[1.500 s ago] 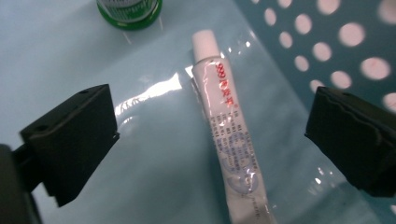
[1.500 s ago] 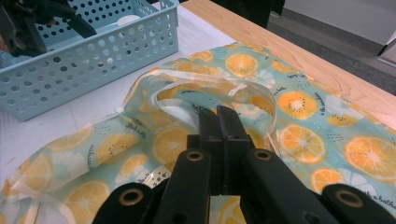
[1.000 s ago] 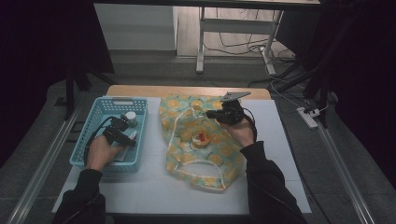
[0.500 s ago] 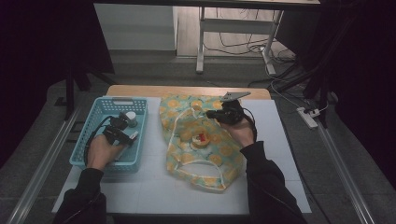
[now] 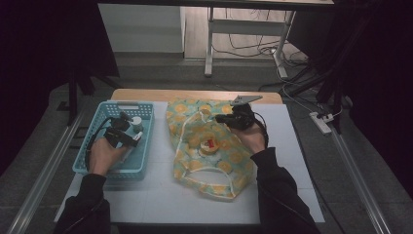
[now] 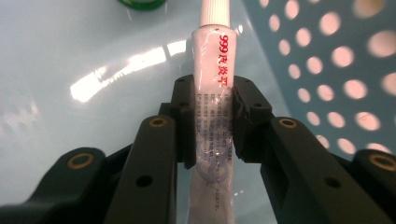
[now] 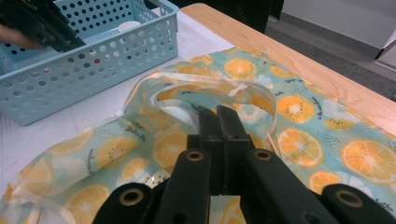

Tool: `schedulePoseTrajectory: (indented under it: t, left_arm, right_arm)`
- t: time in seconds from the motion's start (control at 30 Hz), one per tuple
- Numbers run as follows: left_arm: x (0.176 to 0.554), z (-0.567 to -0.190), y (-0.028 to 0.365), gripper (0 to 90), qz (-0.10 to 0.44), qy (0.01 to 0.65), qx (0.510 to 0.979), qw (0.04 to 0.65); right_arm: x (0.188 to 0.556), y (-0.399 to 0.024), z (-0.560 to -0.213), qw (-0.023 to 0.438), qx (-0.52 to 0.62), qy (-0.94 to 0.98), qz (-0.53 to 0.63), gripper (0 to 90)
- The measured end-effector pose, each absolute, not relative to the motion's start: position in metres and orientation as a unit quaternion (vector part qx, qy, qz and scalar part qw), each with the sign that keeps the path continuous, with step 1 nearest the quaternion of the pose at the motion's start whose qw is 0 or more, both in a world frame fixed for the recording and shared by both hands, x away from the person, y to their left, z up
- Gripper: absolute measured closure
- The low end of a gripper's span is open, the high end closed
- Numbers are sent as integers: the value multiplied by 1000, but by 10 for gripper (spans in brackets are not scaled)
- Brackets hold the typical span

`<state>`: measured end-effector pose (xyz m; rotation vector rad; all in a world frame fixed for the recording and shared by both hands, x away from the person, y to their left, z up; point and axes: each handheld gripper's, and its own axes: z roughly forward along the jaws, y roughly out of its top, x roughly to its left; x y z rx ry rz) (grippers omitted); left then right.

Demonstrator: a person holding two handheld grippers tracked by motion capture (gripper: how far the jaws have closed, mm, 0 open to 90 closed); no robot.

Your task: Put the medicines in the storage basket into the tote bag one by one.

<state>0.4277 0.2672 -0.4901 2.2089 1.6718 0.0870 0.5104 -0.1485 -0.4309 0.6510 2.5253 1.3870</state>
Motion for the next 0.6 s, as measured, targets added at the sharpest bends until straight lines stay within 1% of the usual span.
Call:
schedulePoseTrajectory:
  t: [0.33, 0.43, 0.6]
  left_arm:
    - [418, -458, 263, 728, 54, 556, 793, 241]
    - [415, -450, 259, 728, 49, 545, 796, 259]
    - [411, -442, 251, 728, 49, 525, 805, 272]
  right_arm:
    - [507, -147, -426, 98, 213, 849, 474, 900]
    - [507, -146, -427, 97, 213, 849, 474, 900]
    - [506, -145, -427, 99, 213, 848, 475, 900]
